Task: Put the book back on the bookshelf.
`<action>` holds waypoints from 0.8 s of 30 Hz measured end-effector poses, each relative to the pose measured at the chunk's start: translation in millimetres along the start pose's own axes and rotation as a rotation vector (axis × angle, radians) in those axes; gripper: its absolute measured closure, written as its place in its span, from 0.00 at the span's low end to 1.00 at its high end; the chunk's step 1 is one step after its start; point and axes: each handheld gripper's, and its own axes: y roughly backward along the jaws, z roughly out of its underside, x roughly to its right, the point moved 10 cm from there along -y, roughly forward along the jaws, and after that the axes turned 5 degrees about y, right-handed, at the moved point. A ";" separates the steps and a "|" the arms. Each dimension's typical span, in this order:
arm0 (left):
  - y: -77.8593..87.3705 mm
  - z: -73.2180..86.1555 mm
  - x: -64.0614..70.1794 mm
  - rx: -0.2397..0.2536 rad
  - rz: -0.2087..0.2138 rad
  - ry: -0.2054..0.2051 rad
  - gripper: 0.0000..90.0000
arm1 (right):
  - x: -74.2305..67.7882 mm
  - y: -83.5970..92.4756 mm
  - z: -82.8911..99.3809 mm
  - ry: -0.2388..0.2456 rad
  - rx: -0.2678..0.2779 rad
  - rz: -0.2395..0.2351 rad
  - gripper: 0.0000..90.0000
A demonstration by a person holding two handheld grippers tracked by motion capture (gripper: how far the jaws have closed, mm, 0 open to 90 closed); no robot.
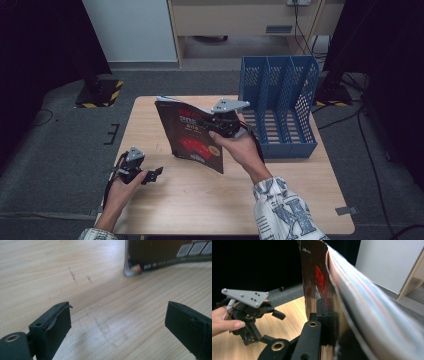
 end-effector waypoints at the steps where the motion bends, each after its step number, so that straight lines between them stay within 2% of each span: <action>1: -0.4 3.4 -2.4 -0.009 -0.009 0.004 0.07 | 1.1 0.3 -1.4 0.000 0.002 0.006 0.97; 4: -0.7 6.7 -4.9 -0.020 -0.018 -0.002 0.06 | 2.1 0.8 -2.8 0.000 0.006 0.010 0.97; 8: -3.3 12.0 -11.6 -0.027 -0.037 0.029 0.06 | 5.9 3.9 -7.0 -0.011 0.016 0.019 0.97; 24: -9.4 22.1 -21.4 -0.066 -0.073 0.033 0.06 | 18.0 17.2 -24.0 -0.029 0.040 0.071 0.97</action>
